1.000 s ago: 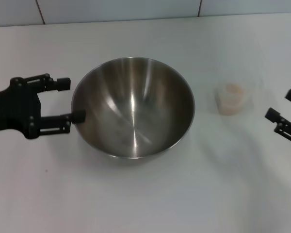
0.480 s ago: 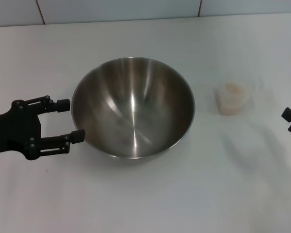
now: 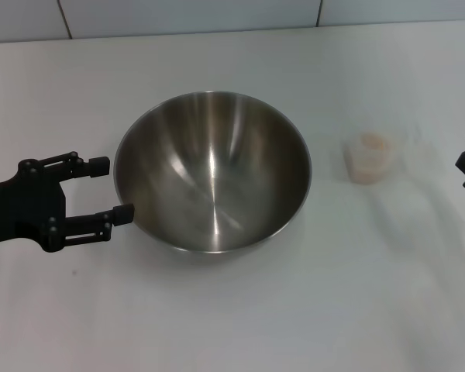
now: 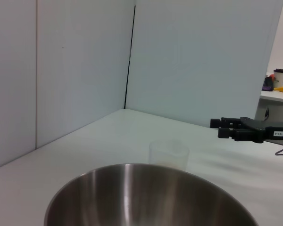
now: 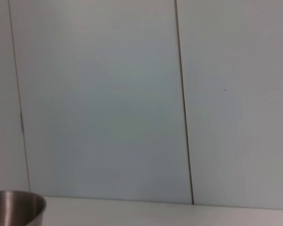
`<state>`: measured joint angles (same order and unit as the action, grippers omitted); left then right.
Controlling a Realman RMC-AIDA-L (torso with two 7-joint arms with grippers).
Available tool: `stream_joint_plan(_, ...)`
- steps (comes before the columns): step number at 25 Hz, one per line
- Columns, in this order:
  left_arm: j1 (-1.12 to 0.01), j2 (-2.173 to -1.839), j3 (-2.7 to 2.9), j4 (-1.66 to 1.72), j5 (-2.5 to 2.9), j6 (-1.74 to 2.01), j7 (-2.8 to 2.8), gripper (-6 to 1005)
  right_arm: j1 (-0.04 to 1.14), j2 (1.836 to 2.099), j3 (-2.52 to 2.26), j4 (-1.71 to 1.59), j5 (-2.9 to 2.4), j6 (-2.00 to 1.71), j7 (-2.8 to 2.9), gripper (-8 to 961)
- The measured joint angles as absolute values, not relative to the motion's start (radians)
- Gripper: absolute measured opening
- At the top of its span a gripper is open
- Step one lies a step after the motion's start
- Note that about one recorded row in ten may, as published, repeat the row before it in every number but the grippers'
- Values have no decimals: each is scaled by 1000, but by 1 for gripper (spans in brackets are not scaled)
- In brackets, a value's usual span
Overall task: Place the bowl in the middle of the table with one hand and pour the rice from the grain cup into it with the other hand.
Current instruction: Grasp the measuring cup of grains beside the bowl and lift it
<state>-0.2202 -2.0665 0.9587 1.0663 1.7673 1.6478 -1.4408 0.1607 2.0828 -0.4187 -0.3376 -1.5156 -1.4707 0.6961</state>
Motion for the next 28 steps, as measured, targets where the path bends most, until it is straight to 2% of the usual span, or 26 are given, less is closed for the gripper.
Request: stream_joint_plan(28,-214,-2065,953,1080,1761,1661,-1440,800,254,2082,-423,-278,-1517,-1314,670,739)
